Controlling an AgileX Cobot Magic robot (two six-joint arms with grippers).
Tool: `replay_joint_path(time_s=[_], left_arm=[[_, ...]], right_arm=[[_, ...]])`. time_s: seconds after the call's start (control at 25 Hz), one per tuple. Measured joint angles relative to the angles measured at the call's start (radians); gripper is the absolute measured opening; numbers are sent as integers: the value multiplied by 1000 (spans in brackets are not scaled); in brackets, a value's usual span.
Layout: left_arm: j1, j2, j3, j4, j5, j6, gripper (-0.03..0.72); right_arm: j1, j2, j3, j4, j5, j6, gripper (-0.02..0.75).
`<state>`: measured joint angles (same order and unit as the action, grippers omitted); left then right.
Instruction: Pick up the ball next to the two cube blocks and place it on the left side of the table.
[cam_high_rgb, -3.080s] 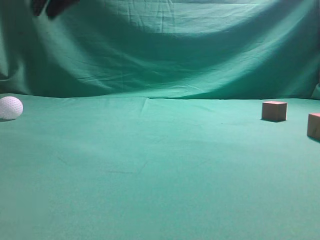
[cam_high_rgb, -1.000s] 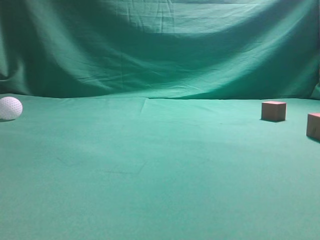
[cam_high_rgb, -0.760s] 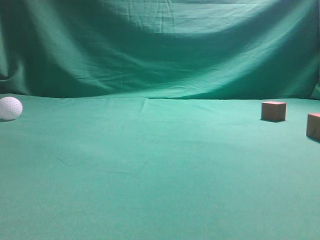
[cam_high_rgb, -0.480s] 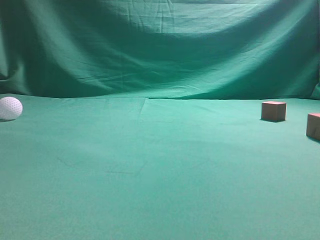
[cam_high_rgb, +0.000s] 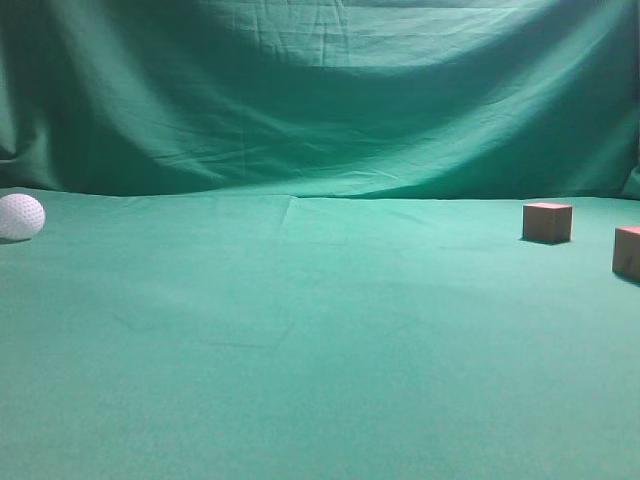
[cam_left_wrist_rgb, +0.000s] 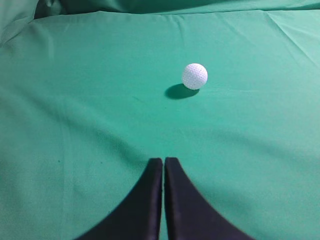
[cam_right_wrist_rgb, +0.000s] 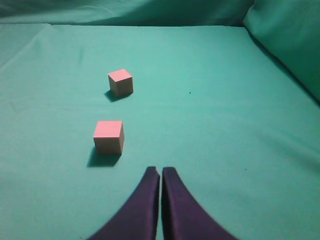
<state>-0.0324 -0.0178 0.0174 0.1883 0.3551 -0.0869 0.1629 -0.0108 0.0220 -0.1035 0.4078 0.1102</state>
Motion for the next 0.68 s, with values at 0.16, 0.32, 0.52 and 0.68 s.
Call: replay_joint_path(time_s=[0.16,0.32,0.52,0.68], left_arm=[[0,0,0,0,0,0,0],[0,0,0,0,0,0,0],[0,0,0,0,0,0,0],[0,0,0,0,0,0,0]], right_arm=[[-1,0,0,2,0,0,0],[-1,0,0,2,-2,0,0],[-1,0,0,2,-2,0,0],[-1,0,0,2,-2,0,0]])
